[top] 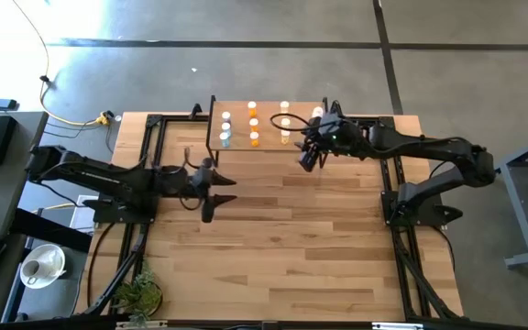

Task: Pick and place medicine bottles onto shelf by color
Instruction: Adjust the white pill bottle on the shelf

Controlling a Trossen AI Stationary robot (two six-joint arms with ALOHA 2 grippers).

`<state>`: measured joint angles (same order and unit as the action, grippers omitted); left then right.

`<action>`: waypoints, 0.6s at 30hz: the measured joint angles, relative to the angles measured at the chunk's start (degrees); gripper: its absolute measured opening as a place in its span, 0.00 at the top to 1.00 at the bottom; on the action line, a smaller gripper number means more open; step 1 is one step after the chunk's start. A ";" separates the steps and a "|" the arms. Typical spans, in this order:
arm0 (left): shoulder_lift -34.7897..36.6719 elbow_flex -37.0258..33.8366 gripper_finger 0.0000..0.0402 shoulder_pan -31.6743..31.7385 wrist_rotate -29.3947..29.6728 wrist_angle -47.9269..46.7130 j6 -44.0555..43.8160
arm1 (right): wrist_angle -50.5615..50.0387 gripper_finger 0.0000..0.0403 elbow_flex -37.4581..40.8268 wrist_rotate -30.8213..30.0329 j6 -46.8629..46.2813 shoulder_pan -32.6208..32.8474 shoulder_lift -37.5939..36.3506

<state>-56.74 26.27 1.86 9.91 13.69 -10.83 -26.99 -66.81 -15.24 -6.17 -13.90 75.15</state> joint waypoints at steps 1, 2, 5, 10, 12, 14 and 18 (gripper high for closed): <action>1.06 0.01 0.47 -0.01 -0.38 0.41 0.03 | 0.21 0.54 0.00 -1.73 0.17 0.10 -0.12; 2.25 0.04 0.47 0.00 -0.63 0.48 0.00 | 0.36 0.54 0.00 -3.21 0.20 0.07 -0.38; 5.63 0.01 0.47 -0.01 -0.76 0.42 -0.15 | 2.19 0.54 -0.02 -7.88 0.41 -0.46 -0.67; 10.19 0.01 0.47 -0.02 -1.01 0.25 -2.15 | 0.31 0.54 -4.67 -8.67 0.65 -2.88 0.05; 11.35 0.01 0.47 -0.01 -1.86 0.12 -2.08 | -4.31 0.54 -8.04 -8.64 -1.49 -4.06 0.82; 12.17 0.01 0.47 -0.03 -2.39 -0.59 -2.10 | -9.46 0.54 -11.61 -8.65 -4.19 -5.31 1.86; 12.55 0.01 0.47 -0.03 -2.55 -1.91 -2.10 | -17.26 0.54 -16.05 -7.03 -8.11 -6.39 4.32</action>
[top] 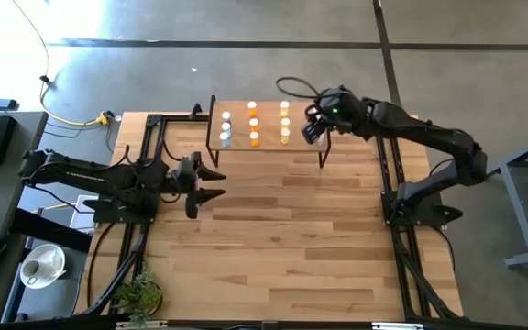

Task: Pick and place medicine bottles onto shelf by color
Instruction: Adjust the white pill bottle on the shelf

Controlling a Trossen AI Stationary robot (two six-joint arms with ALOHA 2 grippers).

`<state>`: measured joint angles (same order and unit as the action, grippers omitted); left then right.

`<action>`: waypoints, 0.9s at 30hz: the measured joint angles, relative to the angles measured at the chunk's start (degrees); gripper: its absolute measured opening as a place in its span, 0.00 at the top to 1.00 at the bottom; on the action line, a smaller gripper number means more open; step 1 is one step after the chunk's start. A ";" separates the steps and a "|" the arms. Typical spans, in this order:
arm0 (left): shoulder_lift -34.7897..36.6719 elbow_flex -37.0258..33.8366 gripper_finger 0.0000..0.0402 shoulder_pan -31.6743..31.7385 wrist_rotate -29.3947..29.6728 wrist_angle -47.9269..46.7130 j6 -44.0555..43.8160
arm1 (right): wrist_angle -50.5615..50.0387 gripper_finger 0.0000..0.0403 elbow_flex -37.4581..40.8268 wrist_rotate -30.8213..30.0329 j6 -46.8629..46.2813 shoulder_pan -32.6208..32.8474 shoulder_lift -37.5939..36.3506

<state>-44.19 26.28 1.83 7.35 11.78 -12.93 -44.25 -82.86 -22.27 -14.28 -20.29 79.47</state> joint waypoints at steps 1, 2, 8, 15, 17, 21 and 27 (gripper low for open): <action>-0.01 0.00 0.47 0.00 0.00 -0.51 0.00 | -1.16 0.54 -0.40 1.57 -0.54 -0.07 0.75; -0.03 0.00 0.47 0.00 0.00 -1.06 0.00 | -1.79 0.54 -0.72 3.36 -0.98 -0.05 1.52; -0.03 -0.02 0.47 0.00 0.15 -3.90 -2.36 | -2.53 0.54 -1.15 6.93 -3.53 -0.38 4.52; -0.03 -0.02 0.47 0.00 0.11 -4.58 -3.41 | -3.60 0.54 -1.15 14.31 -5.38 -2.23 6.46; -0.03 -0.02 0.47 0.00 0.12 -4.55 -3.41 | -3.90 0.54 -1.15 14.43 -5.42 -2.45 6.94; -0.03 -0.02 0.47 0.00 0.11 -4.62 -3.41 | -5.70 0.54 -1.15 14.58 -6.45 -3.09 8.32; -0.03 -0.04 0.47 0.00 0.11 -4.71 -3.41 | -6.53 0.54 -1.15 14.61 -6.39 -4.11 9.42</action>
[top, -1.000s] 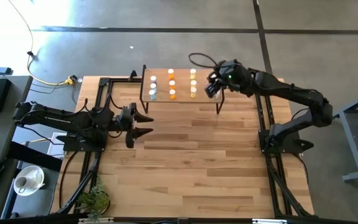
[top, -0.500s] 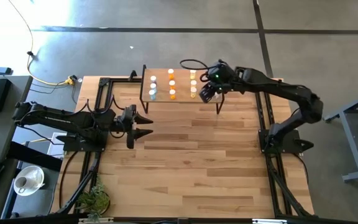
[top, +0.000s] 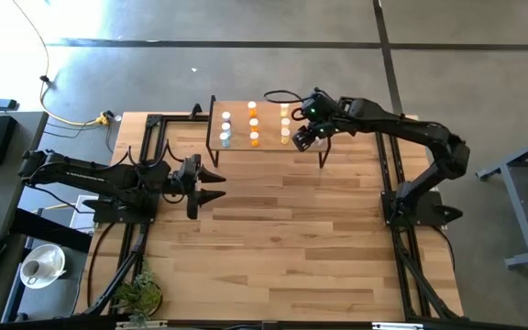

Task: Pick and place medicine bottles onto shelf by color
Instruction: Adjust the white pill bottle on the shelf

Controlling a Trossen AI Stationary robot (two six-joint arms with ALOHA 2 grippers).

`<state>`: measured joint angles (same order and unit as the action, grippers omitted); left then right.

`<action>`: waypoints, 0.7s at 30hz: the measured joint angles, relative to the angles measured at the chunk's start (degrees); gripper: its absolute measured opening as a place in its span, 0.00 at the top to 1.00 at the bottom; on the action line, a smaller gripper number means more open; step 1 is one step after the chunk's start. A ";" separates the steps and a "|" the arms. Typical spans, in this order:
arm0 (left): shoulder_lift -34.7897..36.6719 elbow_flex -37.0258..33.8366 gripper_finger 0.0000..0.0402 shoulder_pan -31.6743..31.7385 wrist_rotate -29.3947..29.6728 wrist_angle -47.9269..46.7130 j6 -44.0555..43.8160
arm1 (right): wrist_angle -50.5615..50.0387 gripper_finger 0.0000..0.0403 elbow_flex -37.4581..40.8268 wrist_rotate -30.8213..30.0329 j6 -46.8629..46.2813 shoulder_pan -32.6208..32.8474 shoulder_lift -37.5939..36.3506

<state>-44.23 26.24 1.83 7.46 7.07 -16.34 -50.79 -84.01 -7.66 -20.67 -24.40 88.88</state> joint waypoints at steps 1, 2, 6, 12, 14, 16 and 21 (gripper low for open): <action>0.00 0.00 0.47 0.00 0.00 0.00 0.00 | 0.00 0.54 0.00 -0.04 -0.04 -0.12 0.00; 0.00 0.00 0.47 0.00 0.00 0.00 0.00 | 0.00 0.54 0.00 -0.18 -0.06 -0.34 0.02; 0.00 0.00 0.47 0.00 0.00 0.00 0.00 | 0.00 0.54 0.00 -0.28 -1.09 -1.16 0.02; 0.00 0.00 0.47 0.00 0.00 -0.06 0.00 | -0.85 0.54 0.01 -0.66 -1.61 -2.27 0.02; 0.00 0.00 0.47 0.00 0.00 -0.23 0.00 | -0.94 0.54 0.02 -0.66 -1.62 -2.32 0.02; 0.00 0.00 0.47 0.00 0.00 -0.44 0.00 | -0.95 0.54 0.02 -0.63 -1.65 -2.29 0.02; 0.00 0.00 0.47 0.00 -0.02 -0.44 0.00 | -1.59 0.54 0.02 -1.61 -1.90 -2.32 0.02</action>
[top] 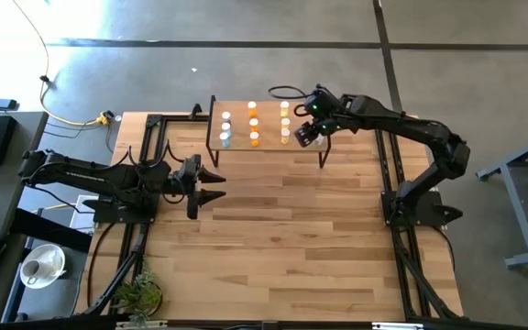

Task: Pick and place medicine bottles onto shelf by color
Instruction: Adjust the white pill bottle on the shelf, then return to Home Position

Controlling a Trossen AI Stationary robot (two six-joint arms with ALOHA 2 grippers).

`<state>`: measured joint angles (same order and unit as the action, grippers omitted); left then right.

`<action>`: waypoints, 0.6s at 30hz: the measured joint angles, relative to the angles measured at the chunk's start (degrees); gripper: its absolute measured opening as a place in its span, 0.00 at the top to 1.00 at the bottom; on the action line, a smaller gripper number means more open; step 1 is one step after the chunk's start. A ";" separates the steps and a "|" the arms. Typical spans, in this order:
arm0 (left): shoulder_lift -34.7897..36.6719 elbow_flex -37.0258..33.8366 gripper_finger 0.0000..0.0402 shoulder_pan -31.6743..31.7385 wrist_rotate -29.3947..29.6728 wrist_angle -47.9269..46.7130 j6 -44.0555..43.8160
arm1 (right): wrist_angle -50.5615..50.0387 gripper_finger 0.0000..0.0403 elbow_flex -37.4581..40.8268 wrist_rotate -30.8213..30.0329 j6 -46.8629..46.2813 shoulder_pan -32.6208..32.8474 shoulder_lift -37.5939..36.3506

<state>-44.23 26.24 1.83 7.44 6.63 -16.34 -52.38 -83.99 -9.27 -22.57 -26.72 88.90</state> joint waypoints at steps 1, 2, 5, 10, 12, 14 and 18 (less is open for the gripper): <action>0.00 0.00 0.47 0.00 0.00 0.00 0.00 | -0.38 0.54 0.00 -0.28 -0.14 0.00 0.00; 0.00 -0.01 0.47 0.00 0.00 0.00 0.00 | -0.76 0.54 0.00 -0.68 -0.18 0.00 0.00; 0.00 -0.01 0.47 0.00 0.00 -0.21 0.00 | -1.41 0.54 0.02 -1.65 -0.14 0.00 0.00; 0.00 -0.02 0.47 0.00 0.02 -1.51 0.00 | -0.49 0.54 0.04 -0.70 2.03 0.51 0.00; 0.00 -0.02 0.47 0.00 0.07 -1.79 0.00 | 0.31 0.54 0.04 -0.70 3.09 0.77 -0.02; 0.00 -0.02 0.47 0.00 0.07 -1.94 0.00 | -0.51 0.54 -0.69 -0.70 3.96 0.98 -0.12; 0.00 -0.02 0.47 0.01 -1.09 -1.95 0.34 | -3.15 0.54 -3.60 -0.58 7.55 2.36 -0.65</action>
<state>-44.23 26.22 1.84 6.35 4.69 -15.99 -55.53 -87.59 -9.86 -15.02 -24.36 88.26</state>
